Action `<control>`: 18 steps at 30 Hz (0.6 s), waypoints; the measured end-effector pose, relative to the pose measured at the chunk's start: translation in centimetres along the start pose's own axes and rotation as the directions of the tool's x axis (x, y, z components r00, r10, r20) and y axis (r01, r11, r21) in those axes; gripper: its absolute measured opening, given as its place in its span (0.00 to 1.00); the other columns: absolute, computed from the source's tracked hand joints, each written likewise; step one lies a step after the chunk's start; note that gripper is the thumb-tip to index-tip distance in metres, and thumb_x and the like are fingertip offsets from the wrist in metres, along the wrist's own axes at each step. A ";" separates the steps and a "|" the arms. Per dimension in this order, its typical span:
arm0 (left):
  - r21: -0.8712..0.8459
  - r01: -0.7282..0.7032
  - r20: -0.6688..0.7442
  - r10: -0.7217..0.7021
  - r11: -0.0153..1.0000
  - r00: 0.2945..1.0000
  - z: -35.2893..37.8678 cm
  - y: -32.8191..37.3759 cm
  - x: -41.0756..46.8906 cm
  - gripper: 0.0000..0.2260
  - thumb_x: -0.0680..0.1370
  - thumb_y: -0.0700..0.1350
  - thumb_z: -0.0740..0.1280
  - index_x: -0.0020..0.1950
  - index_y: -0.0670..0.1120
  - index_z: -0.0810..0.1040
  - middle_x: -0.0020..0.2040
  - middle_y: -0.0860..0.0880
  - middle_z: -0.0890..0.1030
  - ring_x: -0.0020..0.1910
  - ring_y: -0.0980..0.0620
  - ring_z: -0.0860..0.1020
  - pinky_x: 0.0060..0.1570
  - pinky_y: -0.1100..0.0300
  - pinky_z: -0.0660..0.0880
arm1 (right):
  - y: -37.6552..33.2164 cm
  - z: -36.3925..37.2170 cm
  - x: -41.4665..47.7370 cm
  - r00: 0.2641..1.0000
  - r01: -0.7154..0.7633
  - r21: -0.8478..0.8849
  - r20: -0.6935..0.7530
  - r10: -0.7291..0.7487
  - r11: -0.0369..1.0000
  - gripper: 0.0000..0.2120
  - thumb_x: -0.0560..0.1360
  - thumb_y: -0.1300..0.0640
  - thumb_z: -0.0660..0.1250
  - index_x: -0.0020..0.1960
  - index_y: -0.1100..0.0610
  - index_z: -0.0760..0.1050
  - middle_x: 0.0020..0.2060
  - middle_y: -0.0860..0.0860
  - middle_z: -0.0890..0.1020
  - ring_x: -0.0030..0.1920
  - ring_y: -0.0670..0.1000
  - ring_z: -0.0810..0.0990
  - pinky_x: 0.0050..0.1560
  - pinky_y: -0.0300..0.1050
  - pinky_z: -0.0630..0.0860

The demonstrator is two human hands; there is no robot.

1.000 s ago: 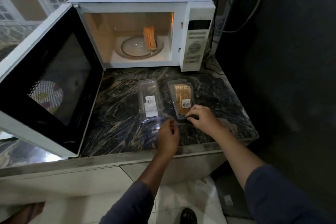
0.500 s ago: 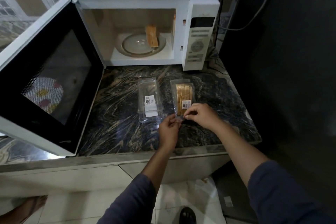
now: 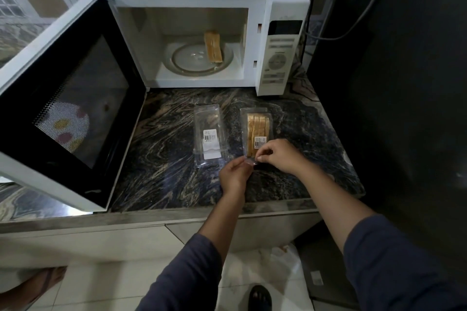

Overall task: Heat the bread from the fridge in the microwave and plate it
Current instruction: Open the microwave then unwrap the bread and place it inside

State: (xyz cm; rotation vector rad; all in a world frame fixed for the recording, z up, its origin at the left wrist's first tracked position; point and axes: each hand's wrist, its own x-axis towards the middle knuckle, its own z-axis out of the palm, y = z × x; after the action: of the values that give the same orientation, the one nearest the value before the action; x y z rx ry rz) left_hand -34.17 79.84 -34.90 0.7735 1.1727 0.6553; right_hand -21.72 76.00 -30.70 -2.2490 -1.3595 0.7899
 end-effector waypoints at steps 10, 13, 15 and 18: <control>-0.052 0.041 -0.053 -0.043 0.998 0.998 0.5 0.6 -0.2 0.08 0.69 0.29 0.71 0.42 0.41 0.80 0.41 0.41 0.81 0.43 0.45 0.80 0.52 0.54 0.78 | -1.6 -1.4 -0.3 0.998 0.055 0.149 -0.014 -0.054 0.987 0.05 0.73 0.61 0.69 0.46 0.58 0.83 0.42 0.49 0.81 0.47 0.47 0.78 0.51 0.41 0.71; -0.068 0.043 -0.062 -0.048 0.997 0.997 0.7 0.9 -0.2 0.09 0.69 0.29 0.70 0.48 0.36 0.81 0.38 0.43 0.81 0.41 0.46 0.80 0.50 0.56 0.78 | -2.9 -3.1 -0.6 0.991 0.113 0.177 -0.092 -0.098 0.978 0.06 0.73 0.61 0.69 0.49 0.61 0.82 0.44 0.49 0.80 0.48 0.45 0.77 0.51 0.38 0.69; -0.055 0.046 -0.063 -0.050 0.997 0.997 0.7 0.9 -0.2 0.08 0.70 0.30 0.70 0.48 0.37 0.81 0.39 0.42 0.81 0.42 0.46 0.80 0.51 0.55 0.78 | -3.5 -4.3 -0.7 0.975 0.161 0.146 -0.178 -0.135 0.976 0.05 0.73 0.61 0.70 0.48 0.60 0.82 0.43 0.48 0.80 0.47 0.46 0.78 0.51 0.39 0.71; -0.007 0.042 -0.066 -0.042 0.999 0.997 0.6 0.8 -0.2 0.08 0.71 0.32 0.70 0.49 0.39 0.81 0.45 0.40 0.83 0.46 0.44 0.82 0.54 0.53 0.78 | -3.9 -6.0 -0.5 0.915 0.259 0.064 -0.337 -0.224 0.964 0.04 0.73 0.61 0.69 0.46 0.58 0.82 0.39 0.46 0.78 0.44 0.48 0.77 0.46 0.38 0.72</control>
State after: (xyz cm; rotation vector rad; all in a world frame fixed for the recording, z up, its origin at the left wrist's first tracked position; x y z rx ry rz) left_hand -33.74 80.01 -34.02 0.7250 1.2442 0.6530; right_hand -20.63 77.09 -23.65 -1.9703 -1.3614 0.3735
